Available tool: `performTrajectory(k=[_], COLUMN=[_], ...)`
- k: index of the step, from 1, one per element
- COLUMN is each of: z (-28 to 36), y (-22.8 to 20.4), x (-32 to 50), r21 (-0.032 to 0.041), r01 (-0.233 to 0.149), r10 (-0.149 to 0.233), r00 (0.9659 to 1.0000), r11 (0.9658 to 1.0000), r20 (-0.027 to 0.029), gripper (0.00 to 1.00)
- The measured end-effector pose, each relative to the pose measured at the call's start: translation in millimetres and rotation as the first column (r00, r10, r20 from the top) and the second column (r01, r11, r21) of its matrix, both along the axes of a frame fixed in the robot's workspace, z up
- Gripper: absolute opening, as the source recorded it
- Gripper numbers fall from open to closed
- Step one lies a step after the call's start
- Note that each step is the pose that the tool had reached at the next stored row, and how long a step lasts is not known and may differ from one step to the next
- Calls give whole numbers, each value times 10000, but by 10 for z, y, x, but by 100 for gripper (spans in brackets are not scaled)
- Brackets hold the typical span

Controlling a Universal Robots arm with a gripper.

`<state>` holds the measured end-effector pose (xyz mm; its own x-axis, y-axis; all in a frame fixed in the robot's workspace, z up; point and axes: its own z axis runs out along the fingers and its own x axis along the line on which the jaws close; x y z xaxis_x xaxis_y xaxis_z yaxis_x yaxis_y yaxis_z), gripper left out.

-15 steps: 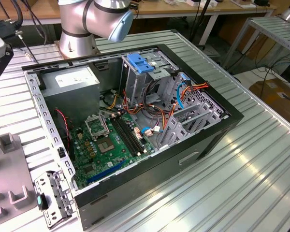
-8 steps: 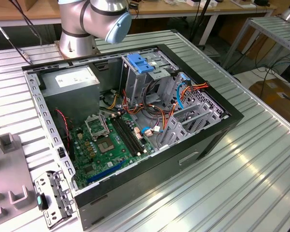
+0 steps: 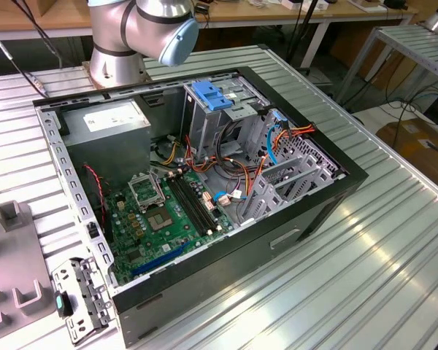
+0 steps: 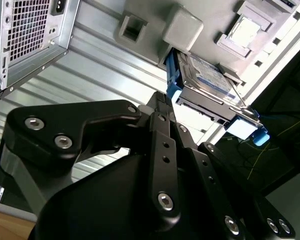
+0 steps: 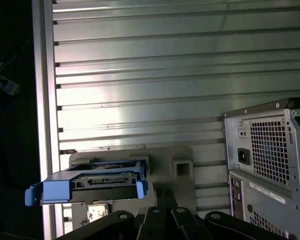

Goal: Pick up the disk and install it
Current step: 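Reach for the disk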

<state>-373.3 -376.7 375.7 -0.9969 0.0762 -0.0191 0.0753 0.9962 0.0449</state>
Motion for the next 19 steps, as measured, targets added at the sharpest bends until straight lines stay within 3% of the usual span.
performTrajectory(k=[6, 12, 19], z=[0, -1, -2], y=[7, 13, 20], x=[-75, -297, -465], r21=[0, 0, 0], r01=[0, 1, 0], r10=[0, -1, 0], r00=[10000, 10000, 10000], r11=[10000, 10000, 10000], r20=[0, 0, 0], gripper=[11, 11, 11])
